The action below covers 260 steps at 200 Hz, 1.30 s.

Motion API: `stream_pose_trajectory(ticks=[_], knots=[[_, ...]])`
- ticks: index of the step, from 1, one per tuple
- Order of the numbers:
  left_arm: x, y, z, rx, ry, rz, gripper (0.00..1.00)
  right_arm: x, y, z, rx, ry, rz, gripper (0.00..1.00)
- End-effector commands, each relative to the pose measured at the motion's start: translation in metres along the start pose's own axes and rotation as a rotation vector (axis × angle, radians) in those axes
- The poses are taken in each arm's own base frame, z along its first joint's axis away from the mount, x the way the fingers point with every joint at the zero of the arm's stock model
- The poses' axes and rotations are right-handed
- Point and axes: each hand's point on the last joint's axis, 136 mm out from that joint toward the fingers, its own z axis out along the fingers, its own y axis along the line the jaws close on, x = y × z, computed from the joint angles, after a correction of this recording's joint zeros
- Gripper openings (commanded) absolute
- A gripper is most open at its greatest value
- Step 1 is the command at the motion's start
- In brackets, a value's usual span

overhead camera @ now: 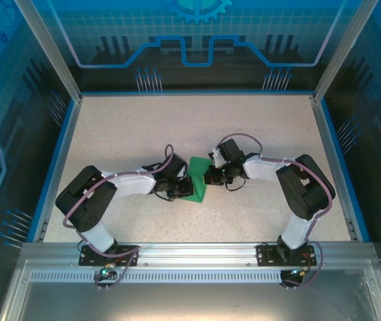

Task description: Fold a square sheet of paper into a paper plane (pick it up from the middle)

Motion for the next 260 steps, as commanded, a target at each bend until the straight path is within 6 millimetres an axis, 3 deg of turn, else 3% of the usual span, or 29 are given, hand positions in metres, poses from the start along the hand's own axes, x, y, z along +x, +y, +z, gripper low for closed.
stream_pose_trajectory(ticks=[1, 260], knots=[[0.0, 0.009, 0.001, -0.05, 0.015, 0.018, 0.04, 0.001, -0.004, 0.005, 0.032, 0.024, -0.017, 0.06], [-0.003, 0.007, 0.004, -0.066, 0.033, 0.037, 0.01, 0.0, -0.013, 0.0, 0.114, 0.014, -0.048, 0.07]])
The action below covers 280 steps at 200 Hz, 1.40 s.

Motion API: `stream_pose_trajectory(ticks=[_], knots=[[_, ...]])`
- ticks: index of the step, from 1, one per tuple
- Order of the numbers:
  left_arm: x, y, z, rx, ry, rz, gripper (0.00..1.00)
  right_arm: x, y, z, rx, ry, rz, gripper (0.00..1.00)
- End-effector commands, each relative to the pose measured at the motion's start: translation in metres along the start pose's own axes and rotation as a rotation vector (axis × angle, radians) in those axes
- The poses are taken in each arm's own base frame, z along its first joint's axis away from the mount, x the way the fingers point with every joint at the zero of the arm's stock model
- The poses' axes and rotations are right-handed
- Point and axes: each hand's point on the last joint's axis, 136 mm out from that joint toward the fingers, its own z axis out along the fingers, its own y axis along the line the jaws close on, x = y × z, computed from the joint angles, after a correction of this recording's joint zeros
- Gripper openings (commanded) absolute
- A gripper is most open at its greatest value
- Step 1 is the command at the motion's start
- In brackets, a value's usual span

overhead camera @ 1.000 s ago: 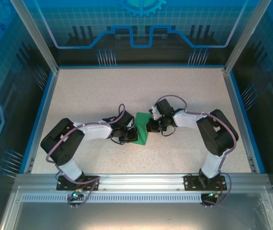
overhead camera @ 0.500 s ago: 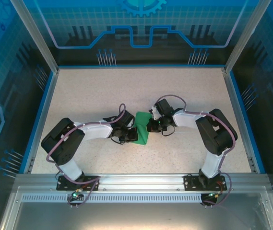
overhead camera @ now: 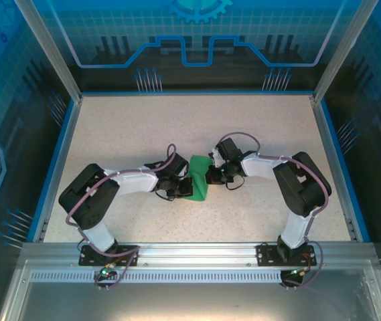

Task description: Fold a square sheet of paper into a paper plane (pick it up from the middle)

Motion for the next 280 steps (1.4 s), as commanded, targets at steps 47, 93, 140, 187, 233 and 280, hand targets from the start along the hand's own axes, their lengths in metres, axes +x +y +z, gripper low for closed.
stream_pose_trajectory(ticks=[47, 93, 140, 187, 233, 280], knots=[[-0.001, 0.006, 0.005, -0.034, 0.016, -0.002, 0.01, 0.007, 0.013, -0.011, 0.002, 0.002, -0.044, 0.07], [-0.001, 0.008, 0.005, -0.039, 0.016, -0.006, 0.01, 0.008, 0.007, -0.012, 0.041, -0.006, -0.033, 0.07], [0.0, 0.007, 0.005, -0.036, 0.017, -0.003, 0.02, 0.007, 0.0, -0.007, 0.073, 0.001, -0.025, 0.07], [0.0, 0.006, 0.005, -0.03, 0.018, -0.001, 0.02, 0.004, 0.003, -0.001, 0.055, 0.009, -0.036, 0.07], [-0.001, 0.003, 0.002, -0.021, 0.013, 0.006, 0.02, 0.004, 0.002, 0.003, 0.055, 0.017, -0.034, 0.07], [-0.011, -0.016, -0.017, 0.029, -0.032, 0.032, 0.06, 0.006, -0.002, 0.006, 0.066, 0.027, -0.029, 0.07]])
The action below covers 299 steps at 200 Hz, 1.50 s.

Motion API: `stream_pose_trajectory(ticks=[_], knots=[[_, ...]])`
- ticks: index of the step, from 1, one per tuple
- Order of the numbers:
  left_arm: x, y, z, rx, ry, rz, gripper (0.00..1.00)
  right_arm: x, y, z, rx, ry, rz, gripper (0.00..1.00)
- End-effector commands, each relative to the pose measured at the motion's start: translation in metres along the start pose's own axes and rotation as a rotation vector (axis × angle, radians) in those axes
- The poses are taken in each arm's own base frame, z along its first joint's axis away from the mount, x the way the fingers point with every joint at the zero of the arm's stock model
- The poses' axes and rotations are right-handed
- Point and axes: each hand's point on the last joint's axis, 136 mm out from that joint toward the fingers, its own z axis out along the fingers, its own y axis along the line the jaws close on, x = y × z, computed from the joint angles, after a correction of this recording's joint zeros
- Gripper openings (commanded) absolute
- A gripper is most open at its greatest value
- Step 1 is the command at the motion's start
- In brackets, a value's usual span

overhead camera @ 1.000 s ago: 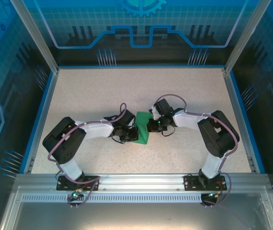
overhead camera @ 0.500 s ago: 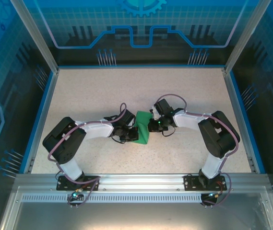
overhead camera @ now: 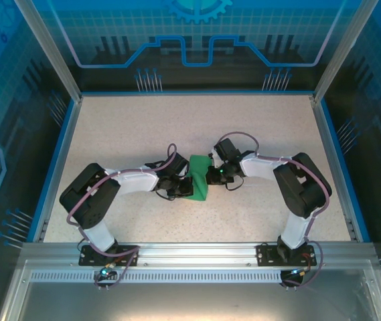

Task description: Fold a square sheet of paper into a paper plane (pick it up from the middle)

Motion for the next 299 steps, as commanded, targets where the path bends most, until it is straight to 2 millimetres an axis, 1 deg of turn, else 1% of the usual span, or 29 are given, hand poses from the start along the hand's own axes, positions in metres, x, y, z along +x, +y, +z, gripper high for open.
stream_pose_trajectory(ticks=[1, 24, 43, 62, 94, 124, 159, 189, 240, 299], knots=[[-0.01, -0.015, -0.018, 0.03, -0.033, 0.031, 0.06, 0.005, 0.001, 0.008, 0.007, 0.032, -0.018, 0.07], [-0.018, -0.037, -0.033, 0.099, -0.074, 0.052, 0.1, 0.007, -0.001, 0.009, 0.012, 0.039, -0.014, 0.07], [-0.025, -0.054, -0.04, 0.176, -0.098, 0.057, 0.11, 0.008, -0.002, 0.01, 0.014, 0.042, -0.014, 0.07], [-0.031, -0.065, -0.038, 0.224, -0.109, 0.051, 0.11, 0.009, -0.003, 0.011, 0.017, 0.046, -0.013, 0.07], [-0.04, -0.069, -0.028, 0.223, -0.113, 0.038, 0.09, 0.01, -0.003, 0.012, 0.016, 0.047, -0.013, 0.07], [-0.043, -0.062, -0.015, 0.198, -0.104, 0.019, 0.06, 0.01, -0.004, 0.012, 0.018, 0.05, -0.01, 0.07], [-0.047, -0.058, -0.006, 0.187, -0.1, 0.006, 0.04, 0.013, -0.005, 0.013, 0.02, 0.055, -0.007, 0.07], [-0.046, -0.045, 0.003, 0.152, -0.094, -0.016, 0.03, 0.013, -0.007, 0.014, 0.027, 0.056, -0.003, 0.07], [-0.042, -0.033, 0.011, 0.119, -0.081, -0.032, 0.03, 0.011, -0.008, 0.016, 0.039, 0.058, 0.001, 0.07], [-0.039, -0.023, 0.013, 0.085, -0.084, -0.048, 0.02, 0.006, -0.007, 0.013, 0.038, 0.044, 0.005, 0.07]])
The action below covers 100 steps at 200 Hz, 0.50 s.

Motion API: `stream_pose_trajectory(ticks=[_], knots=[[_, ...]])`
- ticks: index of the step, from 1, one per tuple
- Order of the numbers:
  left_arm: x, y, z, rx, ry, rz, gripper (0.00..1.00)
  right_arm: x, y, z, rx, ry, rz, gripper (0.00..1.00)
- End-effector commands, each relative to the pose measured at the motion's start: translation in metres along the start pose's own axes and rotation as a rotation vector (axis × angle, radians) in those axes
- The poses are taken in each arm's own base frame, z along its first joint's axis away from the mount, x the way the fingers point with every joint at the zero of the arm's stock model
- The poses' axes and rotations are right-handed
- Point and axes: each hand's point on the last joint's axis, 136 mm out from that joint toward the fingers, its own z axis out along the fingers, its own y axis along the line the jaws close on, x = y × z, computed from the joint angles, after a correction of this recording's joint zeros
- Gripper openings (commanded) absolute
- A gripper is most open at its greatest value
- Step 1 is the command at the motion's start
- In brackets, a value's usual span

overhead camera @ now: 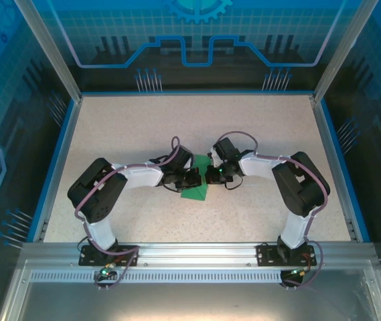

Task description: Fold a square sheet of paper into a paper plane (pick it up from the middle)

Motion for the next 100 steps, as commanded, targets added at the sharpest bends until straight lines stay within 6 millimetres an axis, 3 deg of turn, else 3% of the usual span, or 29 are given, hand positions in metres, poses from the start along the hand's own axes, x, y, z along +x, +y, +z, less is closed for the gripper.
stream_pose_trajectory(ticks=[1, 100], knots=[[-0.003, 0.012, 0.003, -0.037, -0.017, -0.021, 0.02, 0.009, -0.008, 0.011, 0.04, 0.041, 0.008, 0.07], [0.002, 0.024, 0.005, -0.073, -0.015, -0.051, 0.01, 0.001, -0.004, 0.009, 0.026, 0.025, 0.015, 0.08]])
